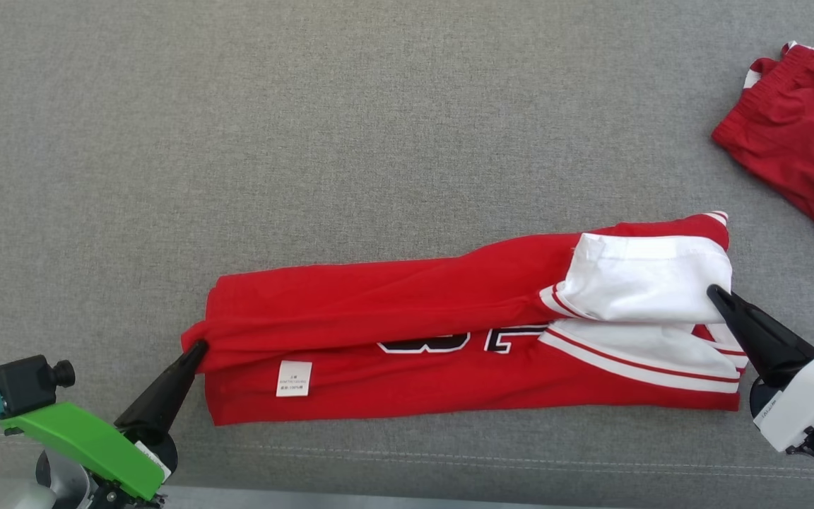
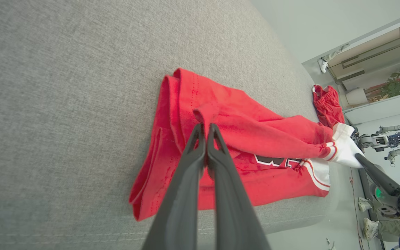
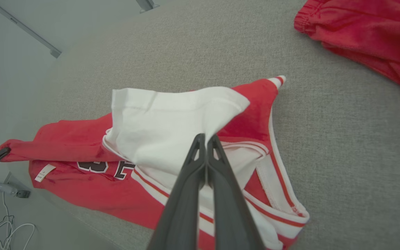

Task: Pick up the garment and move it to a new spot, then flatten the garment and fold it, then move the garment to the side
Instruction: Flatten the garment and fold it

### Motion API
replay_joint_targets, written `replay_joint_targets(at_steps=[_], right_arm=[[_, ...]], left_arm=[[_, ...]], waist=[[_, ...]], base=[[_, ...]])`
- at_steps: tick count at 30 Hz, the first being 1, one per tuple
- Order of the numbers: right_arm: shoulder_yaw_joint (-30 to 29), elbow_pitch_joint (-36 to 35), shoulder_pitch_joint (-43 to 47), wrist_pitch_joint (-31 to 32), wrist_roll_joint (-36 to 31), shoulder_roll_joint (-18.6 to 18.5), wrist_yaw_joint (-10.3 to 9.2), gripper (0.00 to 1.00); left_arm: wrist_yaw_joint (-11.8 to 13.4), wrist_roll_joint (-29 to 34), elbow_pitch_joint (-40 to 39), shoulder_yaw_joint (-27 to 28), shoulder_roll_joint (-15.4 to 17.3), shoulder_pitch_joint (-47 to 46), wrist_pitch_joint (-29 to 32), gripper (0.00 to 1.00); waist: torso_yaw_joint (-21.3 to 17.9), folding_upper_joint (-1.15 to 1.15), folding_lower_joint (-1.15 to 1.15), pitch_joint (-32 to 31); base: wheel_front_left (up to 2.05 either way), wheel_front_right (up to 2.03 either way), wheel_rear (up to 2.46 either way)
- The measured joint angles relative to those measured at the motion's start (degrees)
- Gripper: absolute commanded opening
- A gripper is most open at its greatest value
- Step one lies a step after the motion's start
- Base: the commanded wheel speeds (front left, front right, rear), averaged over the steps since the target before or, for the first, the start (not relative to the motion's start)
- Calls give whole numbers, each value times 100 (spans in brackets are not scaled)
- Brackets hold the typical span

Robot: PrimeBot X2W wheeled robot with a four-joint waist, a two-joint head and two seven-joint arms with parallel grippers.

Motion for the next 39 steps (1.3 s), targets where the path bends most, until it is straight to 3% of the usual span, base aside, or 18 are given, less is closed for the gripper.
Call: replay_joint_targets(at_steps=[19, 39], right_arm=[[-136, -175, 312, 101, 55, -125, -88, 0], [-75, -256, 355, 193, 69, -138, -102, 0]], left_arm=[[0, -57, -99, -48, 96, 191, -27, 0], [0, -67, -162, -177, -24, 46, -25, 0]], waist=[[3, 0, 0, -66], [40, 0, 0, 486]], base=[[0, 0, 0], [0, 0, 0]])
